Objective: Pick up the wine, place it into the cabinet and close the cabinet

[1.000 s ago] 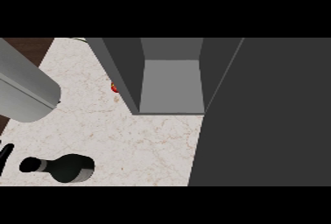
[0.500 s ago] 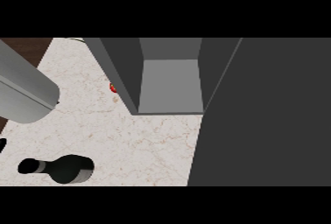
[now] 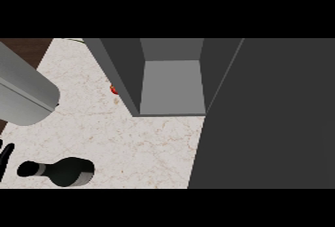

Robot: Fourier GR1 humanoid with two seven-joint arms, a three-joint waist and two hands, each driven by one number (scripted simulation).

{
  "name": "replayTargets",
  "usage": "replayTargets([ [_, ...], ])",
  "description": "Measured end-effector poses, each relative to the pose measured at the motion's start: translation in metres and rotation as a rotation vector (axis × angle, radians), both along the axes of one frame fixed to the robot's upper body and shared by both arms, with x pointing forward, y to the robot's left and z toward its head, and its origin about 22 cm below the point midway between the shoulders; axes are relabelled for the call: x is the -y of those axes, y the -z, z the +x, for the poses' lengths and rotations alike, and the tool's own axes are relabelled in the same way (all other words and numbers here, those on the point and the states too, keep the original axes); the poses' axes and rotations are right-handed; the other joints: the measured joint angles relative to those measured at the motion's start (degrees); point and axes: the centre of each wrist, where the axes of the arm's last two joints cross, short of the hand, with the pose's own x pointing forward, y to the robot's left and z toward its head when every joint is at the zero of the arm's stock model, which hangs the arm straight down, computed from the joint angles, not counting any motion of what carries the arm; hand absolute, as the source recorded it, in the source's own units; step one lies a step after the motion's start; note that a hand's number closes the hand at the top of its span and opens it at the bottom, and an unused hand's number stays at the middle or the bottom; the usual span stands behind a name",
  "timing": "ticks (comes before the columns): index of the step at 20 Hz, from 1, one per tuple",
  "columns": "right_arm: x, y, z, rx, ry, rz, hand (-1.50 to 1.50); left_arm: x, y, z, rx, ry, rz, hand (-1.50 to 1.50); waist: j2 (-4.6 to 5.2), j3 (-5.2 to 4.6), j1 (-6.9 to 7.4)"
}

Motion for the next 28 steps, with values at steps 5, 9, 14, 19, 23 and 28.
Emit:
replayTargets([
  [5,-0.003,-0.004,0.001,-0.004,0.000,-0.007,-1.50,-0.009,0.021,-0.002,-0.006,-0.029,0.005,-1.50,-0.02,-0.03,-0.03],
  [9,-0.002,-0.004,0.001,0.003,0.011,-0.025,-1.50,-0.015,0.043,-0.001,-0.020,-0.050,0.014,-1.50,0.02,-0.01,-0.11],
  [14,-0.002,-0.006,0.002,0.012,0.021,-0.032,-1.50,-0.027,0.071,-0.002,-0.037,-0.060,0.020,-1.50,0.10,0.00,-0.03],
  [19,-0.002,-0.004,-0.001,0.001,0.018,-0.053,-1.50,-0.038,0.094,-0.011,-0.070,-0.066,0.024,-1.50,0.03,0.01,-0.20],
  [23,-0.002,-0.006,0.000,0.011,0.025,-0.057,-1.50,-0.043,0.115,-0.008,-0.086,-0.064,0.024,-1.50,0.11,0.02,-0.13],
  [28,-0.005,-0.007,0.000,0.008,0.019,-0.051,-1.50,-0.049,0.139,0.008,-0.102,-0.072,0.023,-1.50,0.15,0.00,-0.28],
])
